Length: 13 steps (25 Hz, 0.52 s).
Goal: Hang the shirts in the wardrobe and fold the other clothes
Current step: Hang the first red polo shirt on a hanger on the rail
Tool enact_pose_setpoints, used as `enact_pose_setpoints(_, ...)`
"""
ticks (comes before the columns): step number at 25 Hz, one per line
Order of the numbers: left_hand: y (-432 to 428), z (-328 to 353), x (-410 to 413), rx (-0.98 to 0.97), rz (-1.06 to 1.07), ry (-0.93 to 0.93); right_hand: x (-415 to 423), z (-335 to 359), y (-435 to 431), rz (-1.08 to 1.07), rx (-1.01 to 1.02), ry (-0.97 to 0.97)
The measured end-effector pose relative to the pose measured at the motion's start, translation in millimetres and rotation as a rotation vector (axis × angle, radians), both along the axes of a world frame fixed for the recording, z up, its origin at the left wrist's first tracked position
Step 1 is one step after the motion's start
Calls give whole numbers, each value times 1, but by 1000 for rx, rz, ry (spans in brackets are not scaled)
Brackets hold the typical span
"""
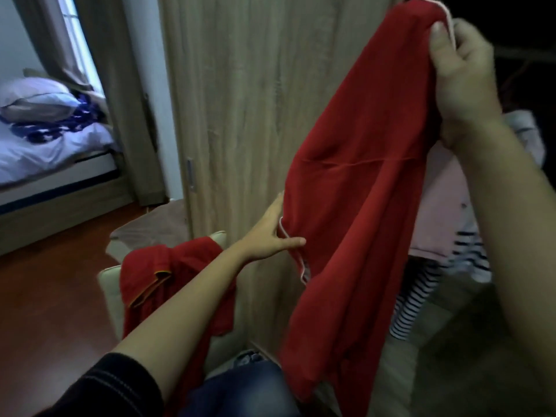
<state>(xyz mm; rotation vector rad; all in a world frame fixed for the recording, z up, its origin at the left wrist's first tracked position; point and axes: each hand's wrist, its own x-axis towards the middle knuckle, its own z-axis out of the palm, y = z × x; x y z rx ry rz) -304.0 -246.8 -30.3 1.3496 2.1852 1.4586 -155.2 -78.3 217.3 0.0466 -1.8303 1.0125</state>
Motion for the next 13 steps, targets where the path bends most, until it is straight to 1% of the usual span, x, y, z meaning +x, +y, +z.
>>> enact_pose_setpoints(1,15,4,12,-15,-35,2,11,1,12,-43,30,3)
enact_pose_setpoints(2,26,6,22,-20,-26,16,25,-3,23,-107,55,-18)
enact_pose_setpoints(4,41,6,29,3,12,47,53,-14,60,-232,63,-100)
enact_pose_setpoints(5,42,11,34,15,5,23,65,-24,78,-291,56,-150)
enact_pose_setpoints(6,44,23,45,26,-20,-60,75,-35,96,-381,66,-210)
enact_pose_setpoints(8,56,48,71,54,-83,-276,97,-65,120,-493,91,-364)
enact_pose_setpoints(9,65,62,85,47,-91,-330,106,-81,125,-524,109,-435)
enact_pose_setpoints(11,90,86,115,8,-59,-241,119,-110,128,-558,136,-557)
enact_pose_setpoints(13,117,105,145,47,-62,-240,129,-129,118,-563,131,-570)
